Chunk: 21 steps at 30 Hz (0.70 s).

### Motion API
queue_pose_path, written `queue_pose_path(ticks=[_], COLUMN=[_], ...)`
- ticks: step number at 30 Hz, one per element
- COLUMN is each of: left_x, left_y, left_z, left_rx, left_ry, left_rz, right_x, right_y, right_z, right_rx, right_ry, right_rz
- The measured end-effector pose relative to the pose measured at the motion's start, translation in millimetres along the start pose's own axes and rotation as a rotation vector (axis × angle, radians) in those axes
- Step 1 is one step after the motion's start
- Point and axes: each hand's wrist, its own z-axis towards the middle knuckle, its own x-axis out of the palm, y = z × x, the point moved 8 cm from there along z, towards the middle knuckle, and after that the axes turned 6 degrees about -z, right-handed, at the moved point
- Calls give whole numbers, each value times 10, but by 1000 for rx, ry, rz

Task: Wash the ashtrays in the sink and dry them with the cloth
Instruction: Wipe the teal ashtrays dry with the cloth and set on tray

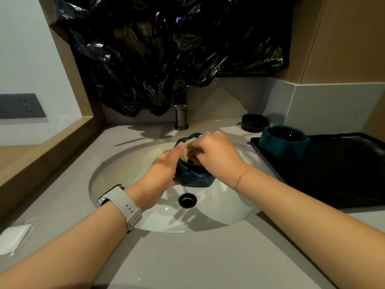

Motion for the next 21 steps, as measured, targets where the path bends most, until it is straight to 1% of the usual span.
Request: queue_pose_path(ticks=[2,4,8,10,11,12,13,15,16,17,18,21], left_x=[-22,-46,-93,-26,9,26,38,26,1,-30,-56,-77], left_y=[12,26,32,49,52,55,48,34,34,35,35,9], left_z=[-23,-14,12,3,1,10,14,37,56,65,63,23], left_rx=[-10,-27,-53,-54,-50,-50,-52,-63,-65,-63,-52,42], left_ry=[3,-11,-86,-45,-26,-21,-18,-37,-58,-84,-105,-120], left_rz=[9,10,101,141,134,109,75,6,-24,-30,-5,150], right_x=[52,97,138,159,150,122,63,-19,-28,-27,-12,47], right_y=[78,100,17,-55,-100,-135,-127,-50,-20,9,17,8], right_z=[-15,-53,-104,-73,-52,-33,-16,-26,-53,-61,-58,-48], right_rx=[-98,-156,-121,-16,63,110,114,33,-9,-27,-7,87], right_ry=[63,172,404,482,485,431,326,119,64,49,78,231], right_rz=[166,251,156,-2,-113,-193,-224,-206,-176,-146,-124,-188])
